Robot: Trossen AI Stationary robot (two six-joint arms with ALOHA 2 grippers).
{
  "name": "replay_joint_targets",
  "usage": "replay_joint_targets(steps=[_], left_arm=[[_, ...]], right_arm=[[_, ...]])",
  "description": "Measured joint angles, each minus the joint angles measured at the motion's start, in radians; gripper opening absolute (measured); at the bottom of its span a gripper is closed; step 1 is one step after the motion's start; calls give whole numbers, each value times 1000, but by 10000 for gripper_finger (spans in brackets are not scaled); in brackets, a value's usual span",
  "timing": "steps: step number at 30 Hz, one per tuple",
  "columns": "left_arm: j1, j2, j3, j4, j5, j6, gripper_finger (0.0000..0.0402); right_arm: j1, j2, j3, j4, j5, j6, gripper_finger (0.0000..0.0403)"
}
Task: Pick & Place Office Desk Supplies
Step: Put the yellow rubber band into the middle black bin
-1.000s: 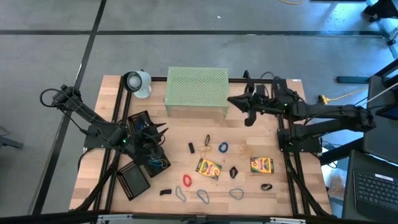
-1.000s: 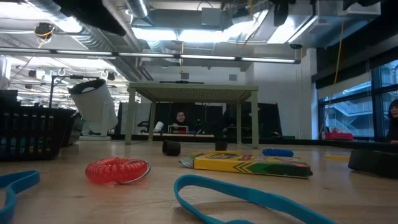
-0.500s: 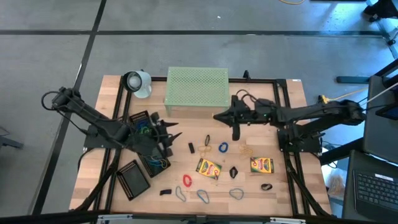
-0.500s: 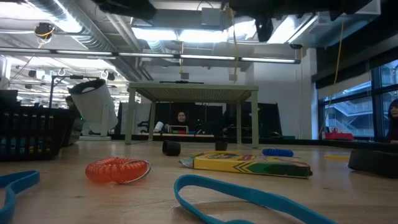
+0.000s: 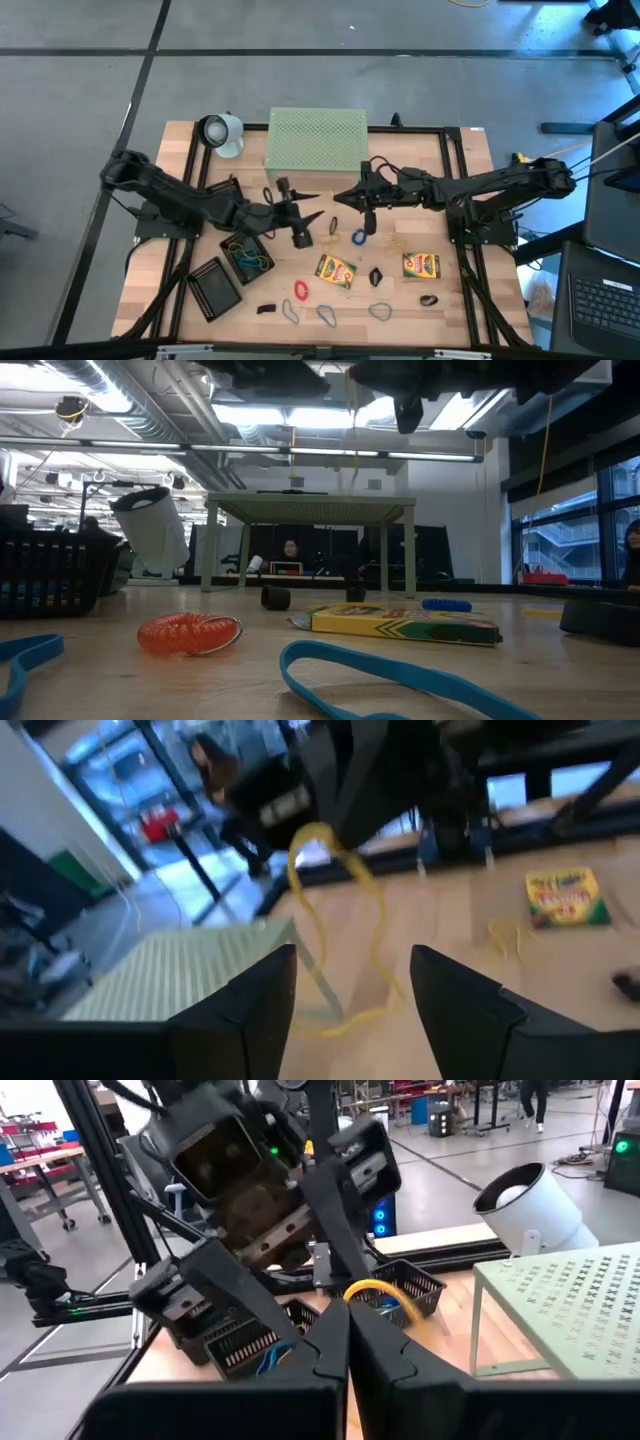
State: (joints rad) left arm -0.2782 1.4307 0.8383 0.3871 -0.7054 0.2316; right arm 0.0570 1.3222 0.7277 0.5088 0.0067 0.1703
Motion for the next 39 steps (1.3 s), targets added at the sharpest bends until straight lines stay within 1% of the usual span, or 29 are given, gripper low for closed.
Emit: replay_joint_targets(steps=[2, 6, 10, 12, 15, 18, 23, 26, 28, 35, 36, 39], left_arm=[[14, 23, 0, 78, 20, 35, 193], [42, 60, 0, 177, 90, 60, 191], [70, 84, 0, 195, 146, 37, 190], [84, 94, 0, 203, 172, 6, 189], [102, 97, -1, 207, 233, -32, 189], [120, 96, -1, 214, 307, -59, 189], [133, 95, -1, 253, 356, -72, 178], [136, 95, -1, 254, 357, -80, 156], [137, 95, -1, 253, 357, -80, 133], [137, 95, -1, 253, 358, -44, 23], [137, 95, -1, 253, 358, -40, 12], [136, 95, -1, 252, 359, -38, 5]], right_arm=[[0, 5, 0, 9, 0, -7, 4], [0, 10, 0, 37, 0, -40, 4], [0, 10, 0, 54, -2, -56, 4], [0, 10, 0, 76, -25, -64, 4], [2, 10, 0, 92, -50, -86, 4], [4, 10, 0, 104, -50, -95, 4], [4, 10, 0, 103, -49, -103, 4], [4, 10, 0, 103, -50, -103, 4], [4, 10, 0, 102, -50, -103, 4], [4, 10, 0, 102, -50, -104, 4], [4, 10, 0, 102, -50, -104, 4], [4, 10, 0, 101, -50, -104, 6]])
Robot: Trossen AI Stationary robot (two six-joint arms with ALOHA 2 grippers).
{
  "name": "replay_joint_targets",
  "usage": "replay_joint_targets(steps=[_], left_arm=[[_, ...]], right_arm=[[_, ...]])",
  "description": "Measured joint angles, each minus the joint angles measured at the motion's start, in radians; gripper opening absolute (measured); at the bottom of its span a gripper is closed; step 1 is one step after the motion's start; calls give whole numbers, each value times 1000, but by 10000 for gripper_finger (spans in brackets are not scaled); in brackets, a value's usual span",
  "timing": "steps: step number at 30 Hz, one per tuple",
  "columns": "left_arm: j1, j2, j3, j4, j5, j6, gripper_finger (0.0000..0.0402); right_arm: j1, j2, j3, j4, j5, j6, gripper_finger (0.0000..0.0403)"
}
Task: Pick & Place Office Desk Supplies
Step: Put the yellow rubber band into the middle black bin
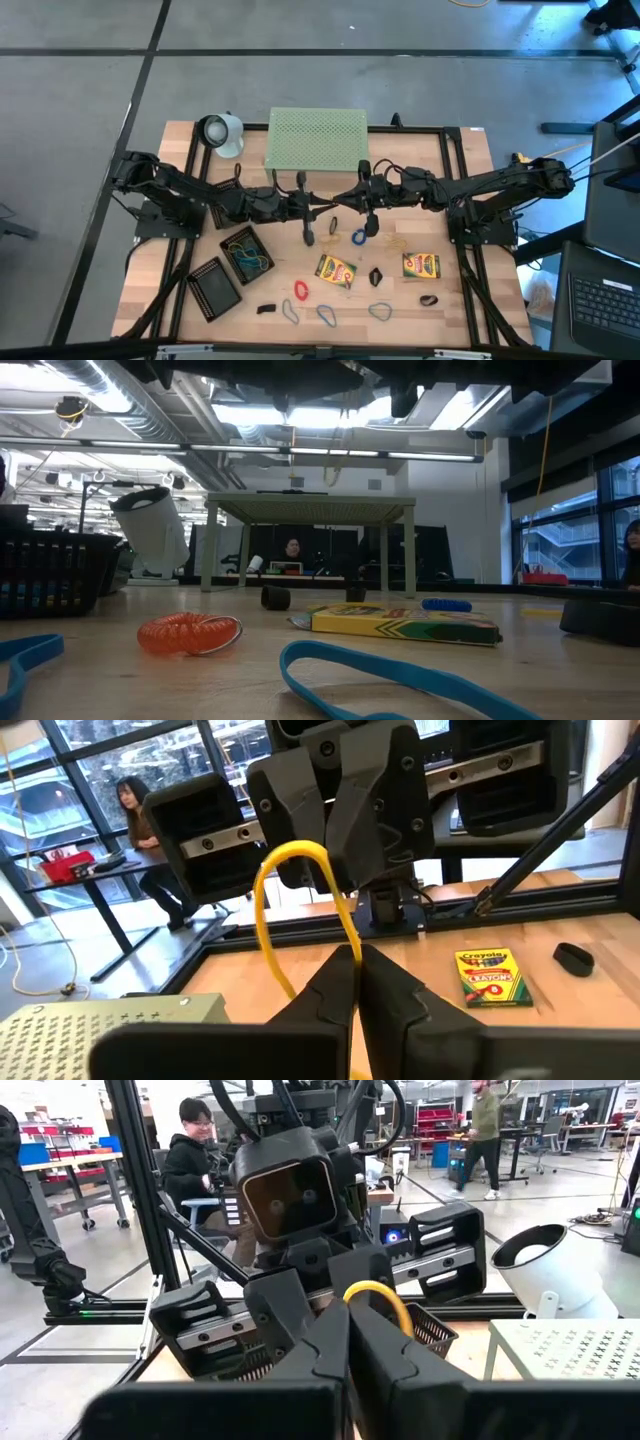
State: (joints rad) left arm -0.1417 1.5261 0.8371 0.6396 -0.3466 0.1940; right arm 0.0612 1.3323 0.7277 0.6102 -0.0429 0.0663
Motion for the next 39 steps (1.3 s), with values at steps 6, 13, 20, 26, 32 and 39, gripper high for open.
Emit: replay_joint_targets(steps=[6, 13, 20, 26, 32, 39], left_arm=[[0, 0, 0, -1, 1, 0, 3], [-6, 0, 0, -55, 1, -42, 3], [-64, -9, 0, -229, -1, -148, 3], [-159, -91, 0, -457, -30, -231, 3], [-268, -234, 0, -655, -141, -378, 3], [-416, -393, 0, -938, -152, -600, 3]], right_arm=[[0, 0, 0, -1, 0, 20, 50], [0, 0, 0, -2, 0, 24, 147], [0, 0, 0, -38, 0, 27, 194], [0, 0, 0, -98, 0, 27, 194], [0, 0, 0, -103, 0, 26, 188], [0, 0, 0, -103, 0, 27, 187]])
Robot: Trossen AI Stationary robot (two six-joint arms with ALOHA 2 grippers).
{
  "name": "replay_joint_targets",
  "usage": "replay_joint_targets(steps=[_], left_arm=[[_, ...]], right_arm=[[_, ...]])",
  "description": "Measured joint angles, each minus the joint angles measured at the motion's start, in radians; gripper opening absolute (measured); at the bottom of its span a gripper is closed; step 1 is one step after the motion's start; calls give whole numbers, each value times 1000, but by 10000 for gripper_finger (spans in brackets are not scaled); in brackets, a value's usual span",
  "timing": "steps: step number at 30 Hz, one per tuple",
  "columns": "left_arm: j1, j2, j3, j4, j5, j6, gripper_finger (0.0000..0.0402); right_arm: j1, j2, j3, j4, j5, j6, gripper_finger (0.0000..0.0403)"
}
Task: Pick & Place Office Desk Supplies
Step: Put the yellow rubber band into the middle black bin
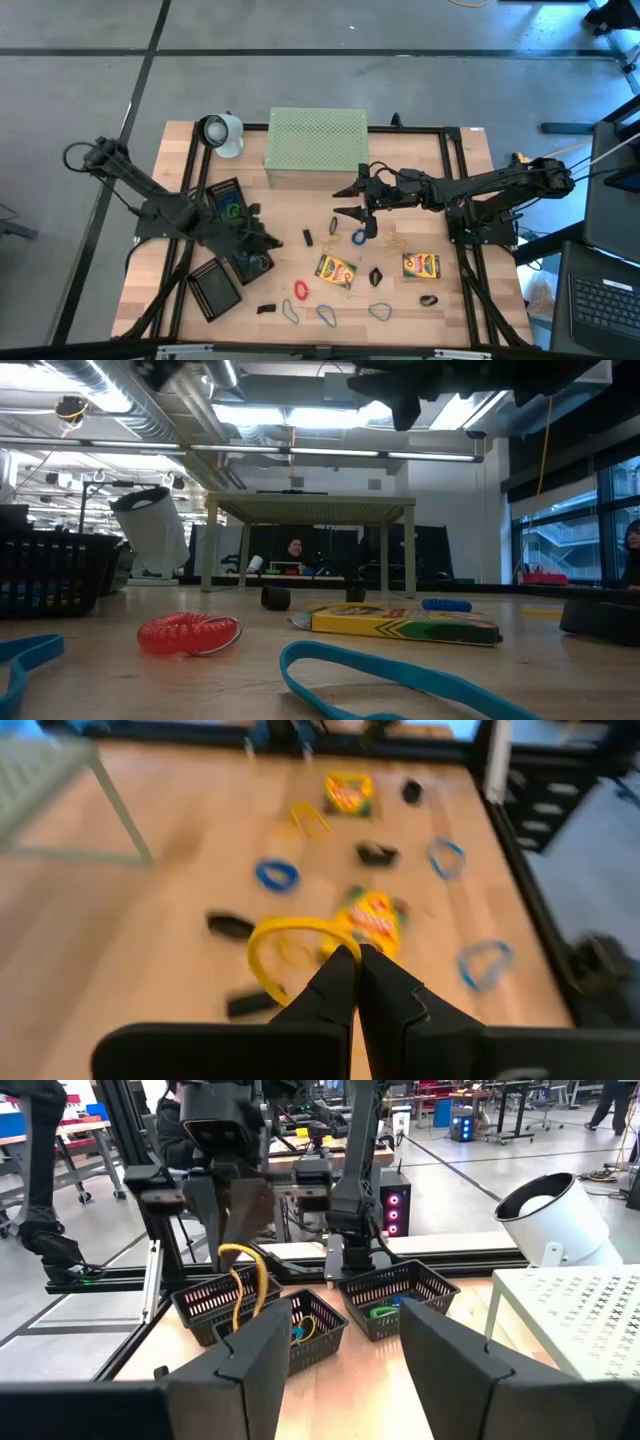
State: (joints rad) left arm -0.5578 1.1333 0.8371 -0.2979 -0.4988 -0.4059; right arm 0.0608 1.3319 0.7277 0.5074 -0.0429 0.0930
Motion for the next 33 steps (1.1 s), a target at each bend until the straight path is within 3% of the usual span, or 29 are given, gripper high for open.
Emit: replay_joint_targets(steps=[6, 16, 26, 33], left_arm=[[-109, -64, 0, -146, -7, -152, 3], [-213, -37, -27, -304, -1, -276, 3], [-243, -15, -29, -429, -1, -437, 7], [-243, -15, -29, -520, 27, -547, 35]], right_arm=[[0, 0, 0, 0, -22, 1, 187], [0, 0, 0, 0, -52, -6, 187], [0, 0, 0, 0, -52, -8, 187], [0, 0, 0, 0, -52, -8, 187]])
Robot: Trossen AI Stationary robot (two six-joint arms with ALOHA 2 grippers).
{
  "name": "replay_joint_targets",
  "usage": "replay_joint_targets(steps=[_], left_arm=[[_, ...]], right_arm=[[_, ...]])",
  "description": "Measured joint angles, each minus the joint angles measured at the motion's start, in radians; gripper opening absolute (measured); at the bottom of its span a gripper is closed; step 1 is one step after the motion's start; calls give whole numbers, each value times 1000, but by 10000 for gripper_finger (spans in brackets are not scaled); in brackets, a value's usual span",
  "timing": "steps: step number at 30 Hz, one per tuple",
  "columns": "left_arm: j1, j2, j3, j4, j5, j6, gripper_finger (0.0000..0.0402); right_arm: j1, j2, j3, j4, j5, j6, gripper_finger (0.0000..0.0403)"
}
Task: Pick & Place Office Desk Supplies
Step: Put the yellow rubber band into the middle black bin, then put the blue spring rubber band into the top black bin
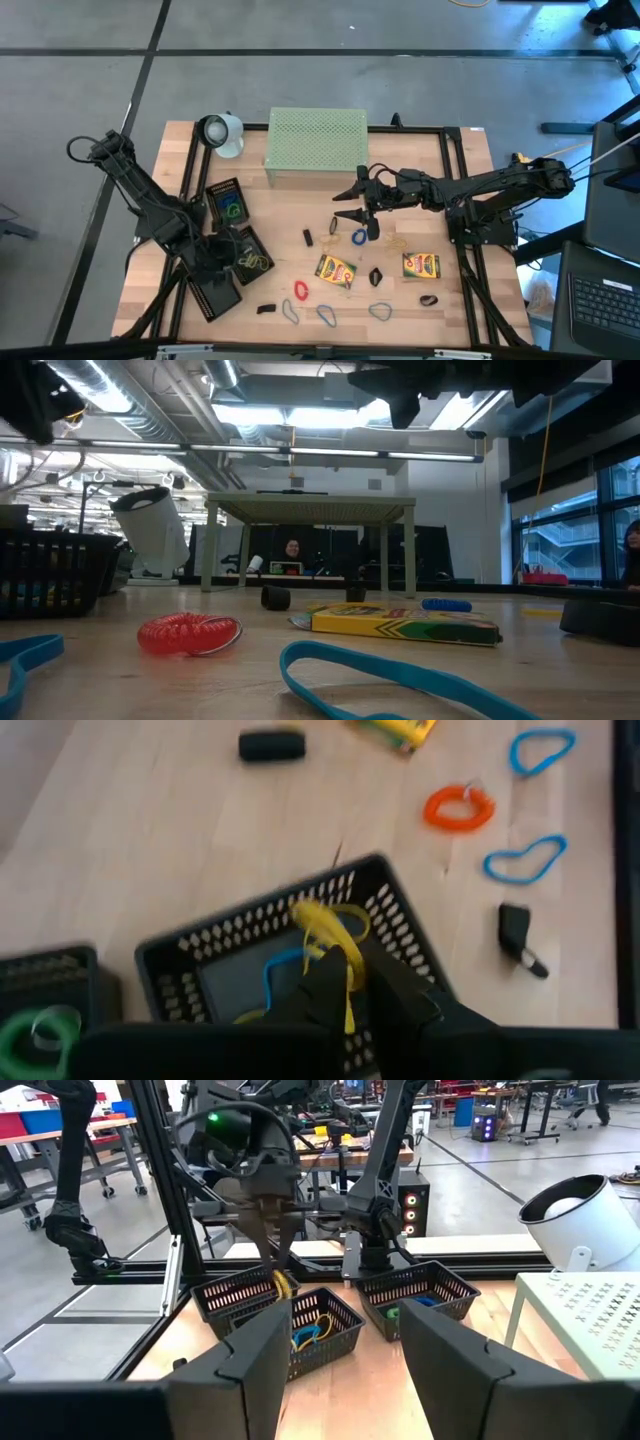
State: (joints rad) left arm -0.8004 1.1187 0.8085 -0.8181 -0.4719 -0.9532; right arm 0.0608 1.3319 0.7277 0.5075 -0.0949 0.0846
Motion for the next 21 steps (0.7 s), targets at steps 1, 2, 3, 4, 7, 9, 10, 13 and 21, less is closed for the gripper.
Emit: replay_joint_targets(steps=[1, 2, 3, 4, 7, 9, 10, 13, 21], left_arm=[[0, 0, 0, -14, 9, -15, 40], [0, 0, 0, -28, 19, -28, 46], [0, 0, 0, -40, 27, -37, 50], [0, 0, 0, -49, 31, -41, 55], [0, 0, 0, -65, 38, -47, 65], [0, 0, 0, -64, 33, -38, 71], [0, 0, 0, -64, 22, -28, 72], [0, 0, 0, -63, -40, 7, 76], [14, 0, 0, -37, -244, 85, 77]], right_arm=[[0, 0, 0, 0, 0, 0, 187], [0, 0, 0, 0, 0, 0, 187], [0, 0, 0, 0, 0, 0, 187], [0, 0, 0, 0, 0, 0, 187], [0, 0, 0, 0, 0, 0, 187], [0, 0, 0, 0, -1, 1, 187], [0, 0, 0, 0, -1, 9, 187], [0, 0, 0, 0, -3, 63, 187], [0, 0, 0, -61, -3, 202, 187]])
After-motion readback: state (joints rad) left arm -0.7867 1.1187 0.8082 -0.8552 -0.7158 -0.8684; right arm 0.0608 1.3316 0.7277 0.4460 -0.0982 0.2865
